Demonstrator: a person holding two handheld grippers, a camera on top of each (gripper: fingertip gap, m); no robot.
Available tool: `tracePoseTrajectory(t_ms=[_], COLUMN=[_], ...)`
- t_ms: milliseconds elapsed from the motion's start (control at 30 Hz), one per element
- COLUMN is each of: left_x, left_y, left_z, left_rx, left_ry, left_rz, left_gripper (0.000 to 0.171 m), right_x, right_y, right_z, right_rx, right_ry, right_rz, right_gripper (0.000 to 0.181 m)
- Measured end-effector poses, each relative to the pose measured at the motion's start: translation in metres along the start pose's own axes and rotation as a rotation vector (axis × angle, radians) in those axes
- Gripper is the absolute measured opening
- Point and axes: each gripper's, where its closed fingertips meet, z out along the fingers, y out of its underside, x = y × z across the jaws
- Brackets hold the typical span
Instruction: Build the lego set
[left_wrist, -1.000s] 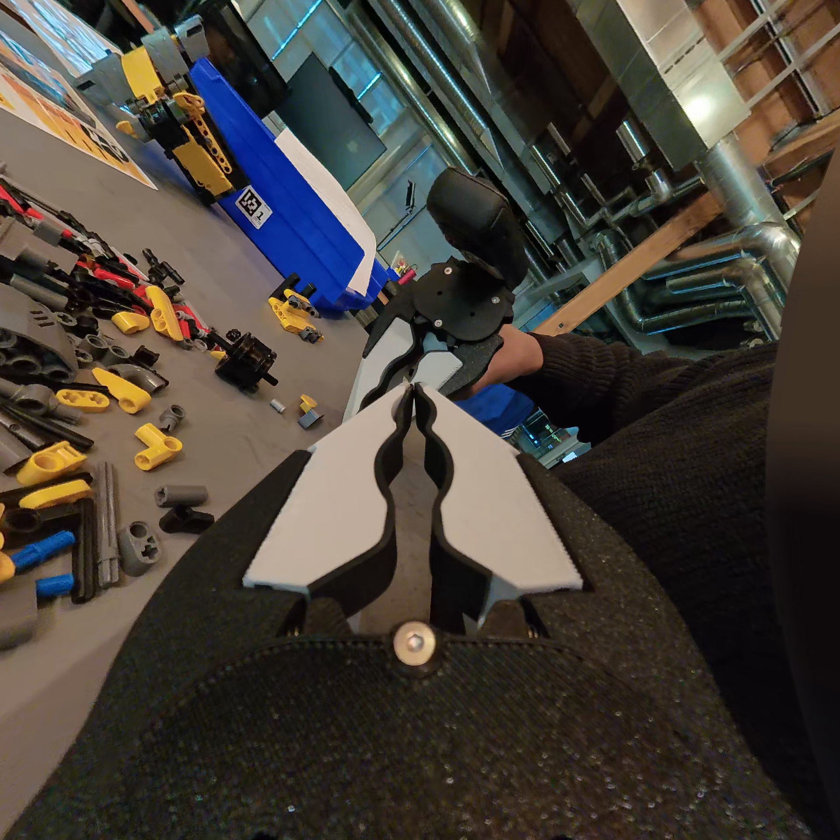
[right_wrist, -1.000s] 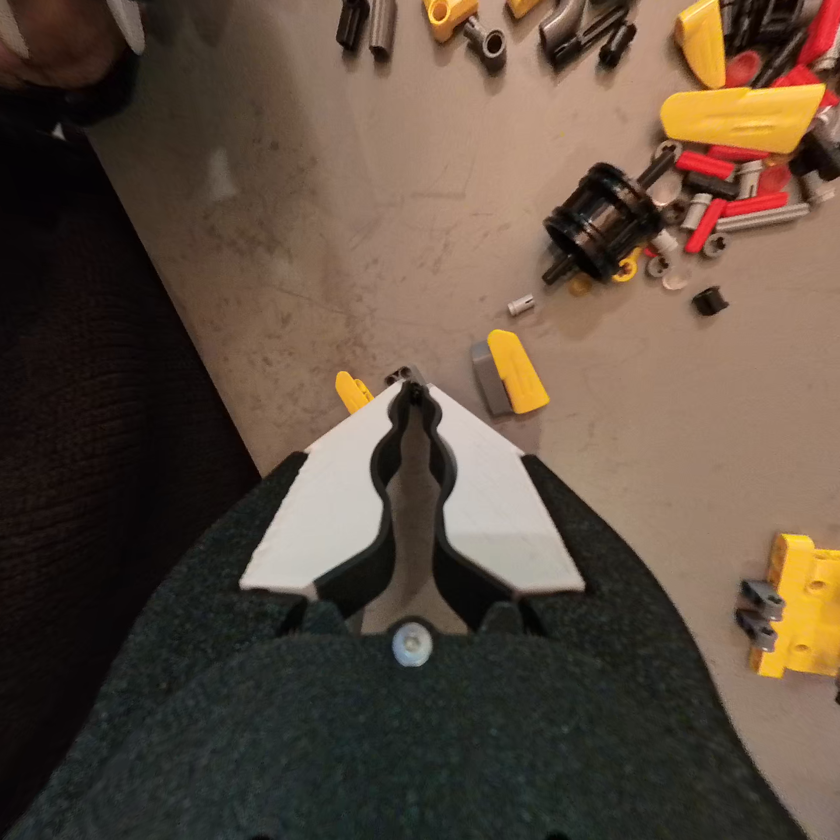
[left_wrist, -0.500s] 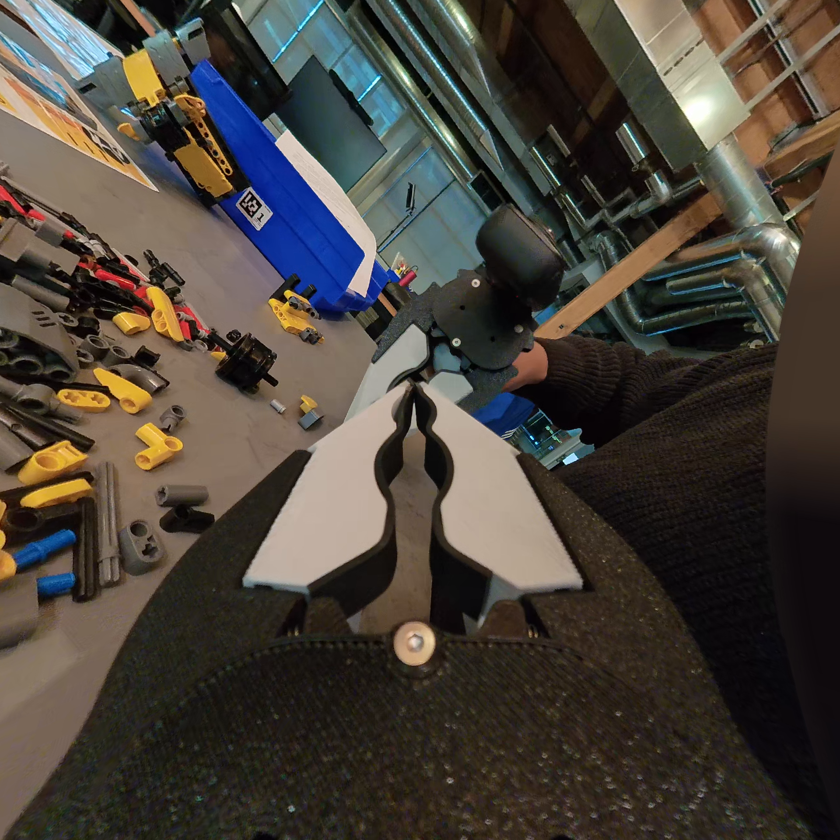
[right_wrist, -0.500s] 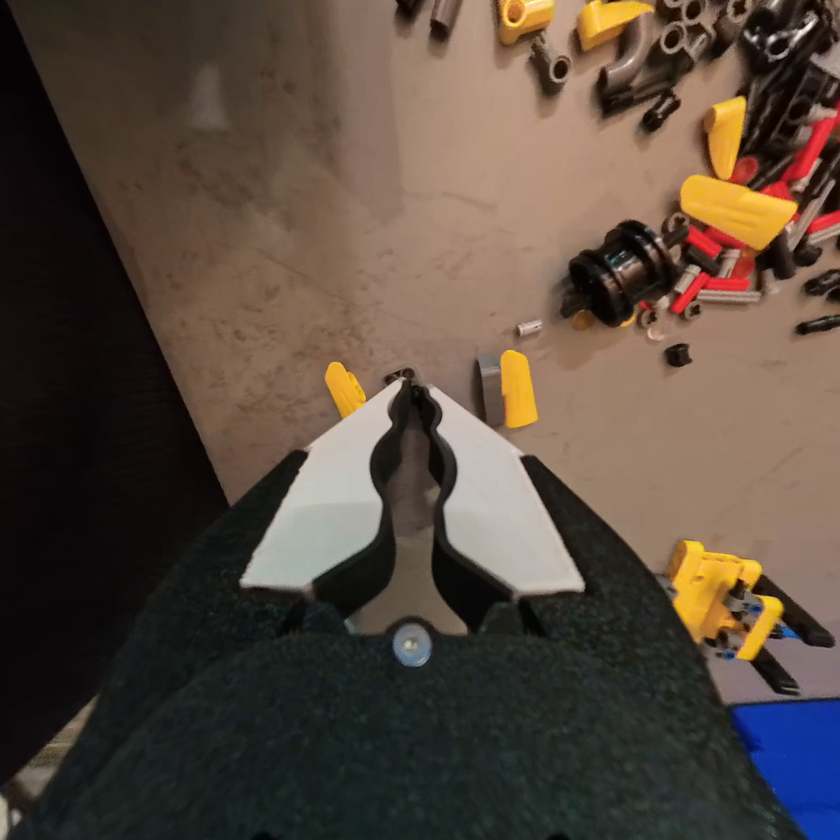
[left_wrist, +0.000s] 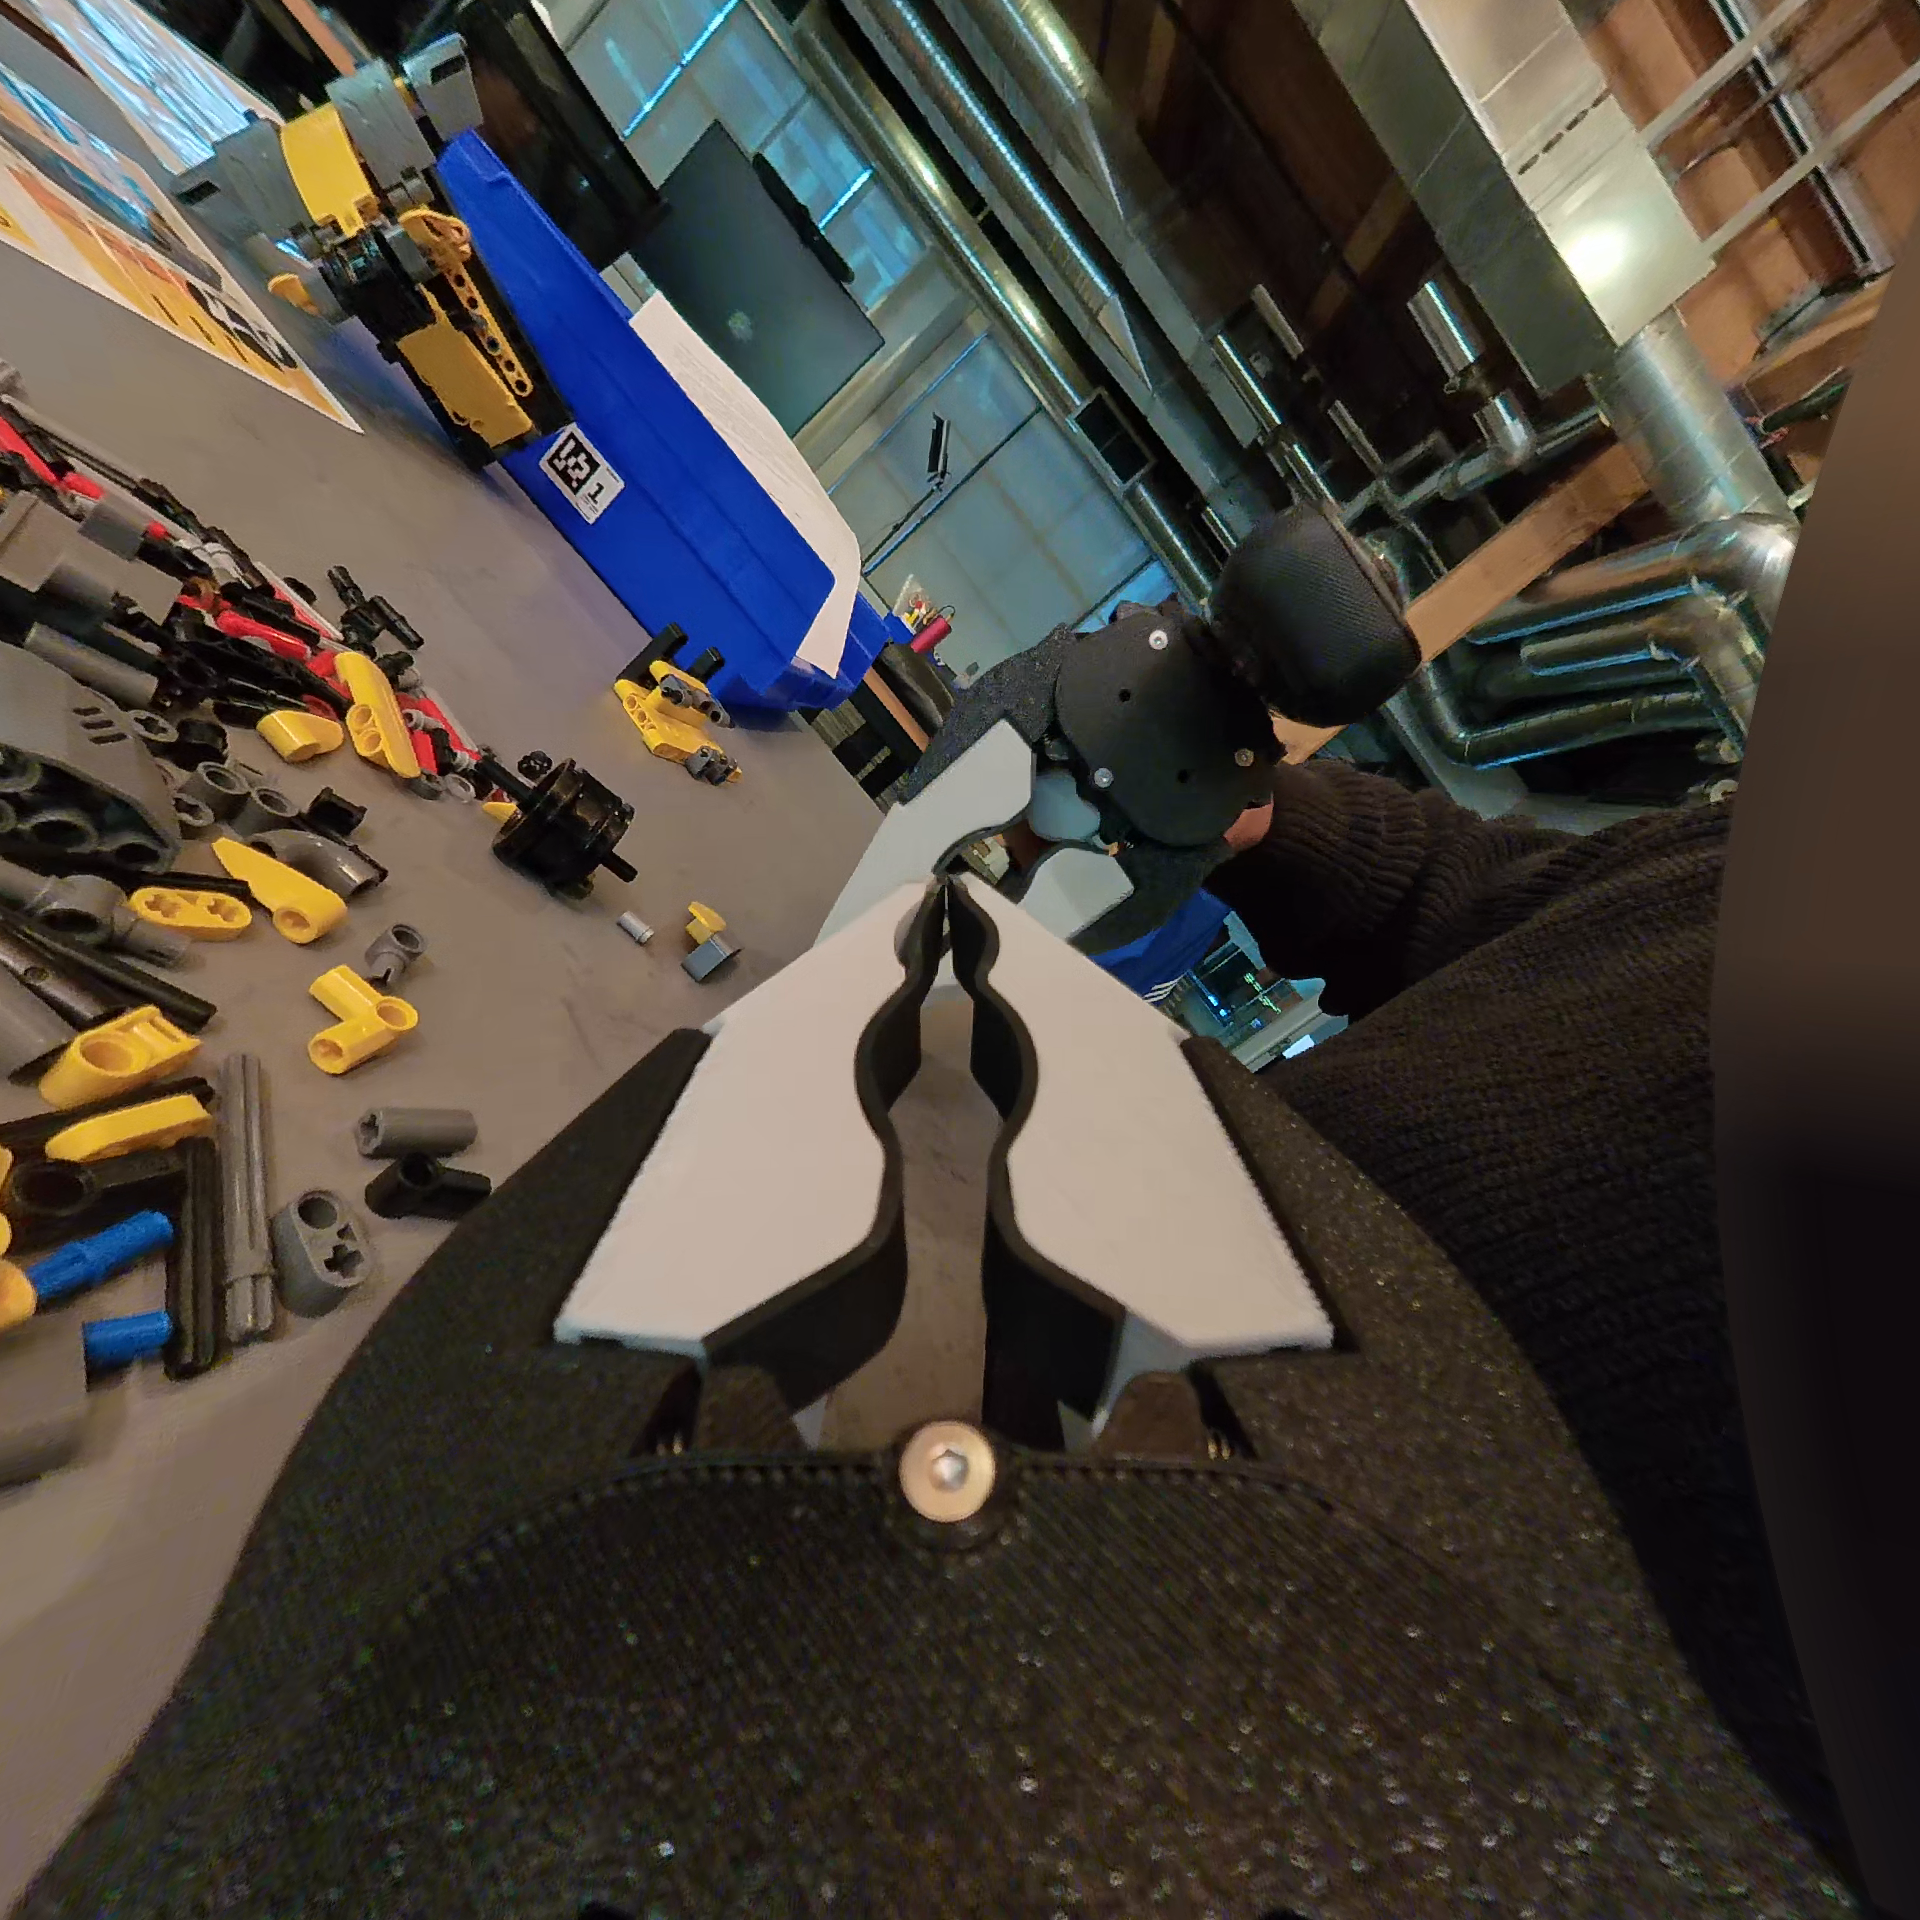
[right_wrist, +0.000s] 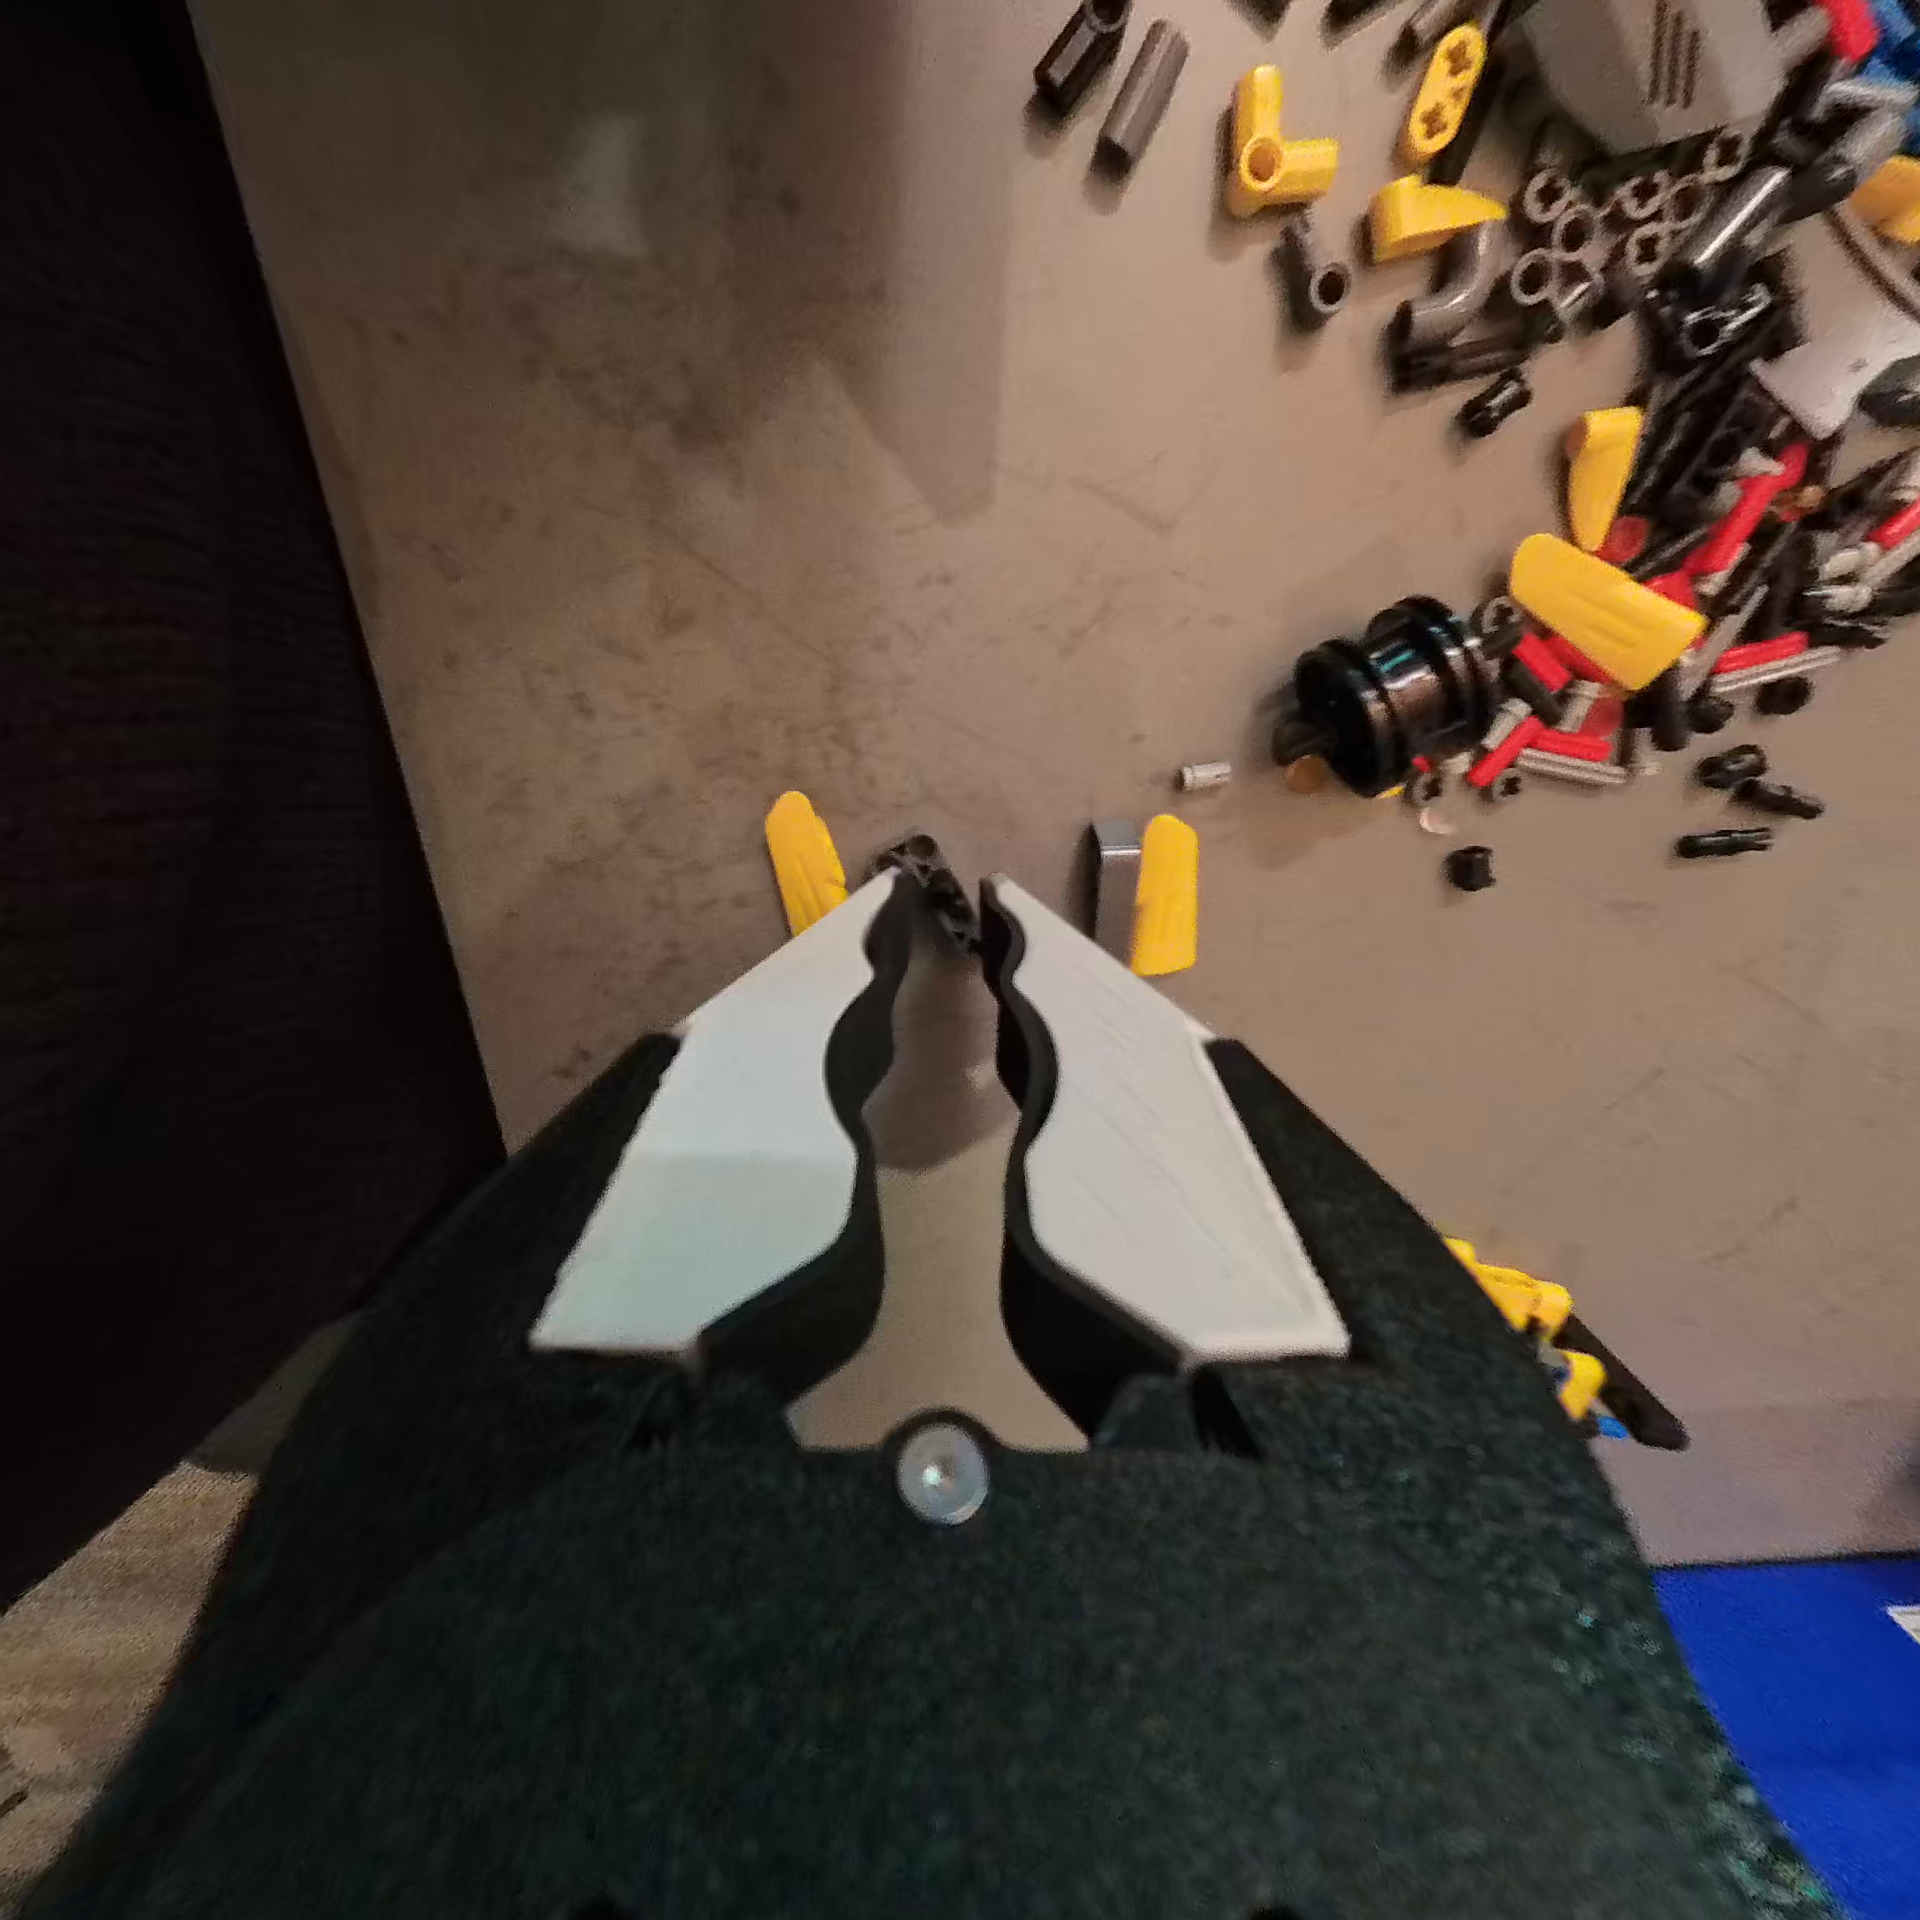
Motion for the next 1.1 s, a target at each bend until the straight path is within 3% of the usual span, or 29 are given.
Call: tracePoseTrajectory(t_ms=[567, 867, 1100], left_x=[0.0008, 0.0008, -0.0009], left_y=[-0.0003, -0.0006, -0.0001], left_z=[-0.0008, -0.0015, -0.0014], left_rx=[0.004, 0.009, 0.006], left_ry=[0.006, 0.002, -0.011], left_rz=[0.000, 0.005, 0.001], left_gripper=[0.000, 0.000, 0.001], right_x=[-0.0007, -0.0008, 0.0024], right_y=[0.0060, 0.0059, 0.0074], right_z=[0.0097, 0.0110, 0.0108], right_rx=[-0.103, -0.069, -0.010], right_ry=[0.042, 0.021, -0.024], right_rz=[-0.070, 0.018, 0.360], right_gripper=[0.003, 0.004, 0.004])
